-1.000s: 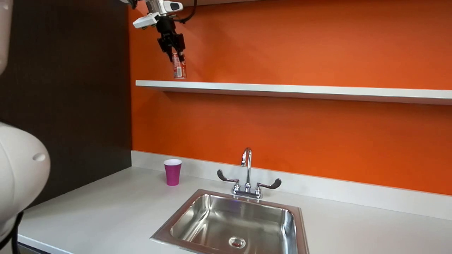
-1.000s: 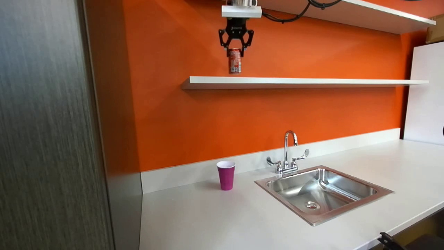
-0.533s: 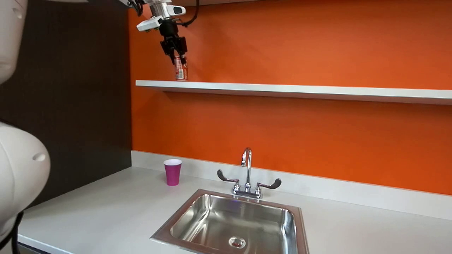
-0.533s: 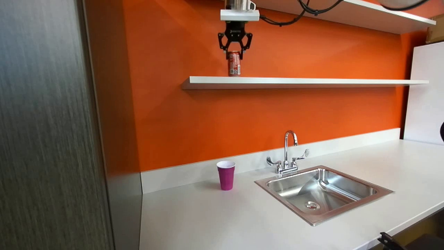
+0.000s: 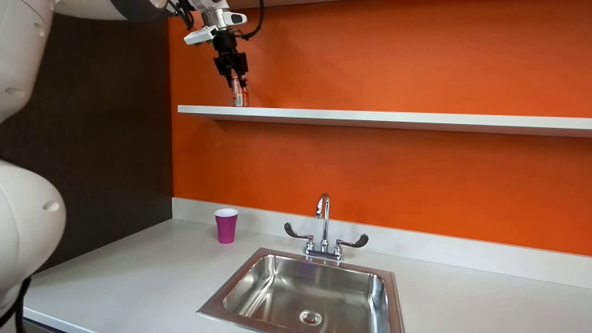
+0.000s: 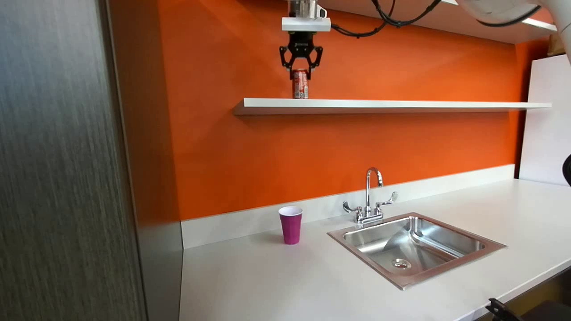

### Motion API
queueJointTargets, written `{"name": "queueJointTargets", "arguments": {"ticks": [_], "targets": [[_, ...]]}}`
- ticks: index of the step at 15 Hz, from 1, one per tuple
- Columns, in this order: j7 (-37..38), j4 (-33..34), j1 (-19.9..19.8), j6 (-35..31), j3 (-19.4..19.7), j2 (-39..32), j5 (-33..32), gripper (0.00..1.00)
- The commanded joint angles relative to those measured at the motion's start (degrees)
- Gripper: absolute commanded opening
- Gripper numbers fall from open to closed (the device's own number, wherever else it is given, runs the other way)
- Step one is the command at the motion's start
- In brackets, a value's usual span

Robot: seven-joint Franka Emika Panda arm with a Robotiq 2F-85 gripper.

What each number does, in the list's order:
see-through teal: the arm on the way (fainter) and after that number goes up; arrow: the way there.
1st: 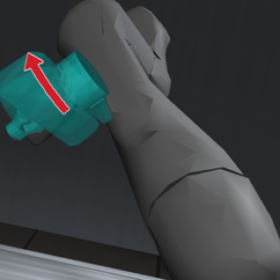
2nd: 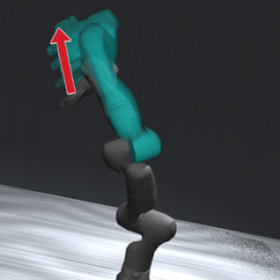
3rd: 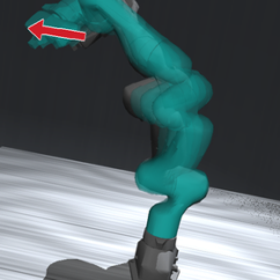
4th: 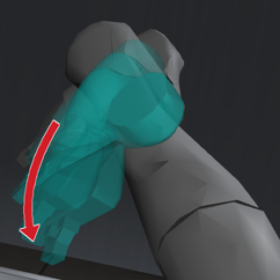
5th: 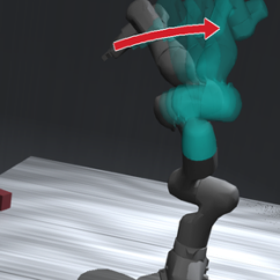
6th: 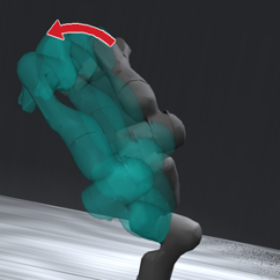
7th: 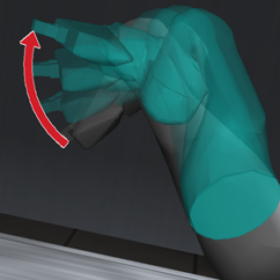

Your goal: Put the red can on the bottom shelf.

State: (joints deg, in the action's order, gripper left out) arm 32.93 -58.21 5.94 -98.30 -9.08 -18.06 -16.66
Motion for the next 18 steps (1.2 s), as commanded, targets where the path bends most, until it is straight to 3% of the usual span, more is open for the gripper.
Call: {"name": "queueJointTargets", "arguments": {"ticks": [1, 2, 5, 18], "targets": [[-0.75, 5.36, 0.34, 3.23, 0.19, -2.68, -0.47, 0.38], [-0.62, 5.78, 0.33, 3.4, 0.22, -2.95, -0.49, 0.88], [-0.56, 6.13, 0.25, 3.26, 0.23, -3.02, -0.33, 1.0], [-1.19, -3.62, -0.34, 0.38, -0.05, 5.1, -0.06, 1.0]]}}
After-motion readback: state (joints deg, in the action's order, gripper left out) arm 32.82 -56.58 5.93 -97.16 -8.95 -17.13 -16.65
